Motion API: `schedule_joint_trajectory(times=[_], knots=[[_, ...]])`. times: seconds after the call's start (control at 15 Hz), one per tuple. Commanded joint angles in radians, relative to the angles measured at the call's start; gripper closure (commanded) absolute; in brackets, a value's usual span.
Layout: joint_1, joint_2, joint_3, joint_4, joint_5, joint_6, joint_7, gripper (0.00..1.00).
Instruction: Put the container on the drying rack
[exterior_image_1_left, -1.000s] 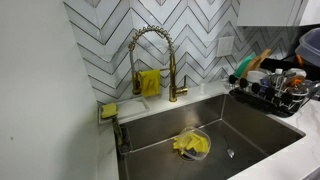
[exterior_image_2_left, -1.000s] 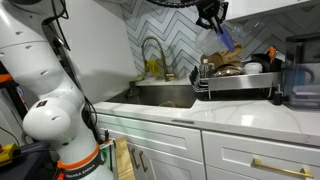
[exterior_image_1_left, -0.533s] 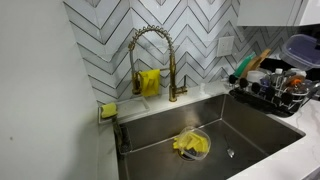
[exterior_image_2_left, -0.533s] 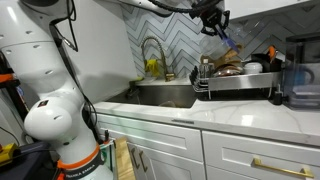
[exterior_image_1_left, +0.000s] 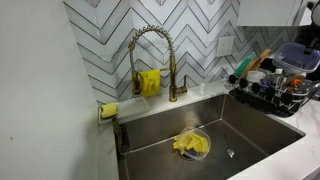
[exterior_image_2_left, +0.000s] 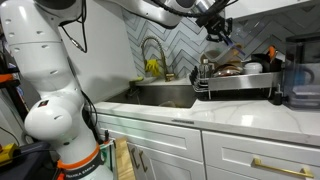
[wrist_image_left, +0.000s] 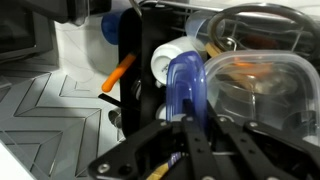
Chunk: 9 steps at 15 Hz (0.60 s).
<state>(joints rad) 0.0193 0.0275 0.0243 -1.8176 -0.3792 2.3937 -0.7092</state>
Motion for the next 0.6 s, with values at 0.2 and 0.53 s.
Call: schedule_joint_trajectory(times=[0.2, 0.53], knots=[[0.011, 0.07, 0.008, 0.054, -0.046, 0.014, 0.067, 0.97], [0.01, 0.106, 0.007, 0.113, -0.021, -0.063, 0.116, 0.97]])
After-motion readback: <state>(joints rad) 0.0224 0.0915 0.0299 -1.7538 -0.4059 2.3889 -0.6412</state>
